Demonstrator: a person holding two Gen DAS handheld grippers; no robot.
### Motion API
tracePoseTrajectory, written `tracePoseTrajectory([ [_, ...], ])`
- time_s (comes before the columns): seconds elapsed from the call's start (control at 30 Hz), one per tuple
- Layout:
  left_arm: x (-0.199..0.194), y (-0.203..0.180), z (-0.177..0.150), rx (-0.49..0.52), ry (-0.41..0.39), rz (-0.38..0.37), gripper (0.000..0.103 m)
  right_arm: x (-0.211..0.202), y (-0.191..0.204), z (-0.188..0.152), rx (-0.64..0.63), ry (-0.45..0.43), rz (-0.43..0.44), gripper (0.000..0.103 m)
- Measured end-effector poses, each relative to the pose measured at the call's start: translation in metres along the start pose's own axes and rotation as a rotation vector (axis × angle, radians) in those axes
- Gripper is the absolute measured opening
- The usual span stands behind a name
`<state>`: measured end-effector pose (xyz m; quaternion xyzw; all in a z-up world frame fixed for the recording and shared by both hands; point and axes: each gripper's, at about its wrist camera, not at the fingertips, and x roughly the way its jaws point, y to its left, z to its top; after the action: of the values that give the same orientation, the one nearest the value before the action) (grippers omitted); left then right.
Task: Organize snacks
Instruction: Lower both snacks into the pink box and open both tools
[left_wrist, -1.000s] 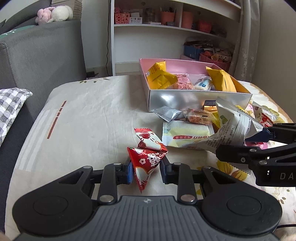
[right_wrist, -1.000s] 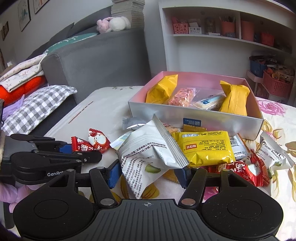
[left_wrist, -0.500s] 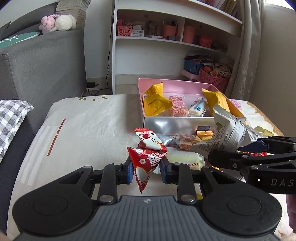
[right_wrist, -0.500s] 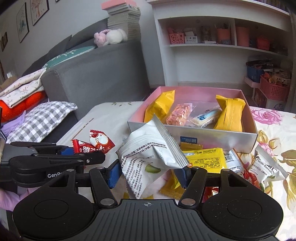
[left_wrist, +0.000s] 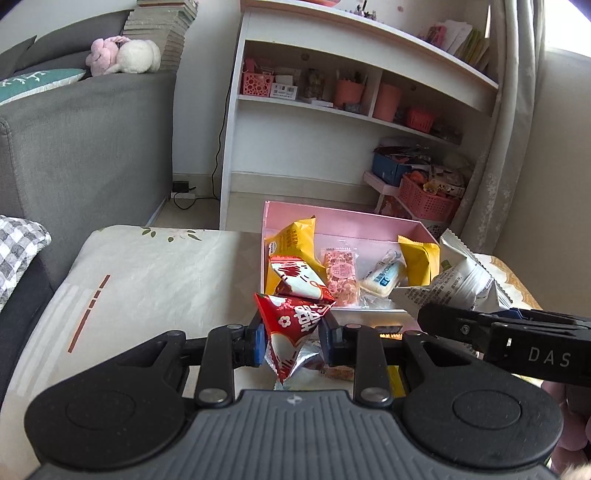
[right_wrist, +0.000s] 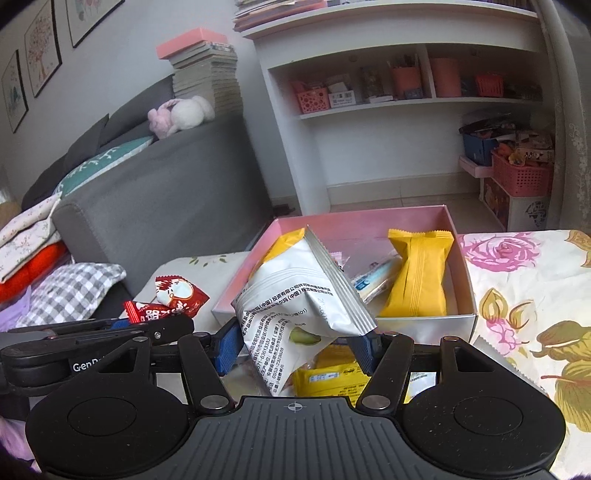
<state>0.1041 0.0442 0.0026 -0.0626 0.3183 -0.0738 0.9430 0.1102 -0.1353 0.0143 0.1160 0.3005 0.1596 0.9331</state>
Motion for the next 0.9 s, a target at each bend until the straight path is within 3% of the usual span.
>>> tracePoseTrajectory([
  [0.4,0.038,-0.016,0.017,0.033,0.055,0.024,0.026,0.028,-0.038,0.018,0.095,0.022,-0.041,0.061],
  [0.53,0.056,-0.024,0.022,0.09,0.087,0.038,0.026,0.043,-0.052,0.023,0.146,0.032,-0.049,0.061],
  [0.9,0.09,-0.034,0.024,0.164,0.132,0.045,0.025,0.071,-0.06,0.025,0.125,0.065,-0.029,0.061],
])
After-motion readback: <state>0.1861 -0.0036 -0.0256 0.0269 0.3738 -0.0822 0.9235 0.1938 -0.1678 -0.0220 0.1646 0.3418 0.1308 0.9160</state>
